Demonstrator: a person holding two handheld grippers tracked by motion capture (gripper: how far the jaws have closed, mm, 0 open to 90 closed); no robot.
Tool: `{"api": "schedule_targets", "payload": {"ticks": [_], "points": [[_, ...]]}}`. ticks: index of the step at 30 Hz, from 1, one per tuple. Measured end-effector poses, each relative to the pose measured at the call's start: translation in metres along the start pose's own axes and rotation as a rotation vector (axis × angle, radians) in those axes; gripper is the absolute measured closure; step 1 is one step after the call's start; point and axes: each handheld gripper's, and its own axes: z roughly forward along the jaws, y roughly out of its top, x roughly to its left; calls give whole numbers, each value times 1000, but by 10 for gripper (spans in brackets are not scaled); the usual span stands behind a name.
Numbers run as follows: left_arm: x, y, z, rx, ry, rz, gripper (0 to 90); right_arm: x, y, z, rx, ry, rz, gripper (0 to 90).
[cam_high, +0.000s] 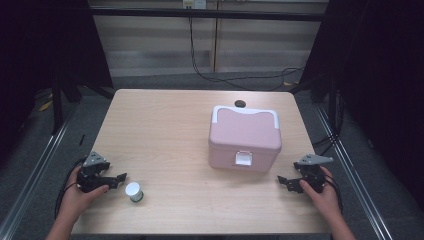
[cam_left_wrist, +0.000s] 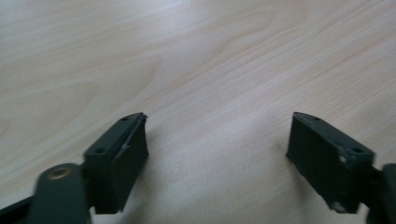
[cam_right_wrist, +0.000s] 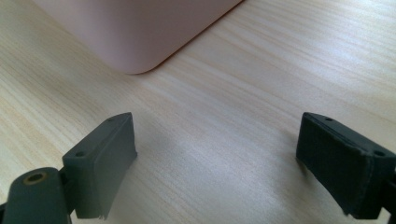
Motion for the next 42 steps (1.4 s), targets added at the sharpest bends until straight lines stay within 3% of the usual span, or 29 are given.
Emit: {"api": "schedule_targets", "payload": {"ticks": [2,6,9,11,15,17,18,21,22,27,36,42], "points": [[0,9,-3,40,2,-17,257,0,0,0,2,3,0,113],[0,33,-5,82,-28,-11,257,-2,6,-1,58,58,-45,122],[-9,56,-3,118,-68,-4,257,-2,11,0,89,87,-80,141],[-15,72,-1,145,-82,3,257,-3,16,-1,115,94,-84,206],[-29,101,3,174,-113,14,257,-10,22,-2,134,127,-46,353],[-33,107,4,188,-128,16,257,-12,23,-3,126,129,-35,396],[-41,118,8,215,-134,32,257,-16,27,-5,118,136,-5,501],[-49,127,12,231,-152,17,257,-21,36,-7,108,119,-5,630],[-55,136,15,243,-166,38,257,-22,39,-7,102,114,-12,659],[-69,152,23,247,-188,51,252,-25,56,-5,76,84,-20,782],[-90,176,32,257,-221,77,251,-23,85,3,17,16,-21,872],[-103,198,30,252,-246,101,251,-20,97,12,-27,49,0,881]]}}
